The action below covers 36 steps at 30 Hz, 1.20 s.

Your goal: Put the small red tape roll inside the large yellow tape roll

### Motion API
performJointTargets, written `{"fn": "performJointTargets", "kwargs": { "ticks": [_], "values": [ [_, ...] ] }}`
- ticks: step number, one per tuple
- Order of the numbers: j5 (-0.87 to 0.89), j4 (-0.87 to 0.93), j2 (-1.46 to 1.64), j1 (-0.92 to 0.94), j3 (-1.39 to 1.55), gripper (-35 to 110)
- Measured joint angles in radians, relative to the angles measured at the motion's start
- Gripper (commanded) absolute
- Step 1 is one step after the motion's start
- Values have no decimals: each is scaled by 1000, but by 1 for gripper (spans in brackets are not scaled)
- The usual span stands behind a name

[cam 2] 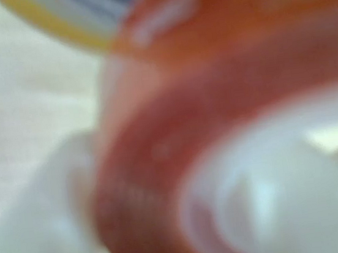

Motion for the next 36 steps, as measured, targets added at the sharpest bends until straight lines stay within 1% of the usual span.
{"fn": "performJointTargets", "kwargs": {
  "ticks": [5,9,15,19,21,27,30,36],
  "values": [
    [3,-12,0,-54,23,0],
    [3,-86,-32,-87,106,0],
    [3,-158,-138,-86,124,0],
    [3,-173,-176,-87,124,11],
    [3,-175,-190,-87,124,12],
    [3,-176,-187,-80,123,12],
    [3,-219,-181,-83,153,12],
    [3,-233,-35,-83,94,12]
  ]
}}
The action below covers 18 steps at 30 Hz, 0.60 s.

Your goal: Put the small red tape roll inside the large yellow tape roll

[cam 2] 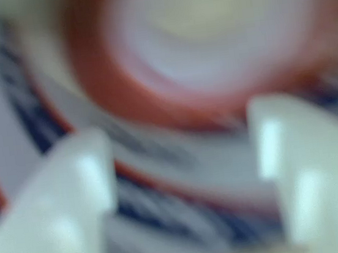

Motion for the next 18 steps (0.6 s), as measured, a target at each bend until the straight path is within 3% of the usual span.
{"fn": "performJointTargets", "kwargs": {
  "ticks": [3,6,12,18],
  "values": [
    [0,-21,132,15,-75,13],
    [23,-156,339,58,2,16],
    [127,-617,896,219,692,19],
    [160,-833,1427,365,1390,20]
  ]
}}
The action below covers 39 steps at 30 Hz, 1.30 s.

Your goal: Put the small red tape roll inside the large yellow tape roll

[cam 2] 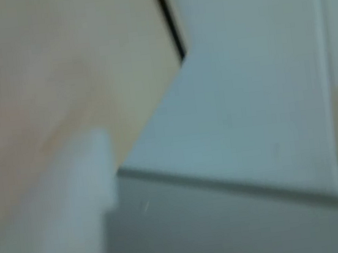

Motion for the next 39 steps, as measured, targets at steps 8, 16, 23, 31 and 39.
{"fn": "performJointTargets", "kwargs": {
  "ticks": [8,16,23,31,39],
  "values": [
    [0,49,669,123,462,21],
    [0,75,749,167,606,24],
    [0,143,750,87,716,24],
    [0,201,749,58,792,24],
    [0,264,749,55,793,23]
  ]
}}
